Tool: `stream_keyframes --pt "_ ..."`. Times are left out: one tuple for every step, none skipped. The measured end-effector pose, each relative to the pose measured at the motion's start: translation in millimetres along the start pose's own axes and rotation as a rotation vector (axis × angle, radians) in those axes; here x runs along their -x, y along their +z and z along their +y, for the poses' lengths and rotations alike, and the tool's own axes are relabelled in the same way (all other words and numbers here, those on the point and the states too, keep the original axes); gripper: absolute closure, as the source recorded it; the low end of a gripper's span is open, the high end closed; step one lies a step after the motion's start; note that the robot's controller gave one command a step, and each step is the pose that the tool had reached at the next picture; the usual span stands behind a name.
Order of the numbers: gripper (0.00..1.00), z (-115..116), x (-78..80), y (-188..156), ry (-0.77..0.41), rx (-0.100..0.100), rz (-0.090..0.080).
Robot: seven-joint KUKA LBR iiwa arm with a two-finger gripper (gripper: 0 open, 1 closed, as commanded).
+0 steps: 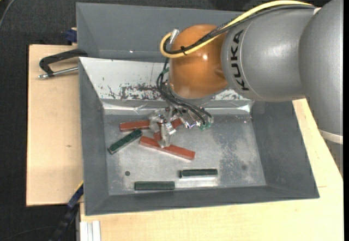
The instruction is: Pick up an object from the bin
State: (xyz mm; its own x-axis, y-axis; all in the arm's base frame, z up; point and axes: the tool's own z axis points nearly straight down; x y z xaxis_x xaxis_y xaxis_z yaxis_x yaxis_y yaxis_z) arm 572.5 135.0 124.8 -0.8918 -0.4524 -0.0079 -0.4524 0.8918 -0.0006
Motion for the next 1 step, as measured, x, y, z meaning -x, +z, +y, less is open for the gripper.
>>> stream_keyframes --pt "1.00 13.4 -1.6 -141.1 -0.023 -0.002 -0.009"
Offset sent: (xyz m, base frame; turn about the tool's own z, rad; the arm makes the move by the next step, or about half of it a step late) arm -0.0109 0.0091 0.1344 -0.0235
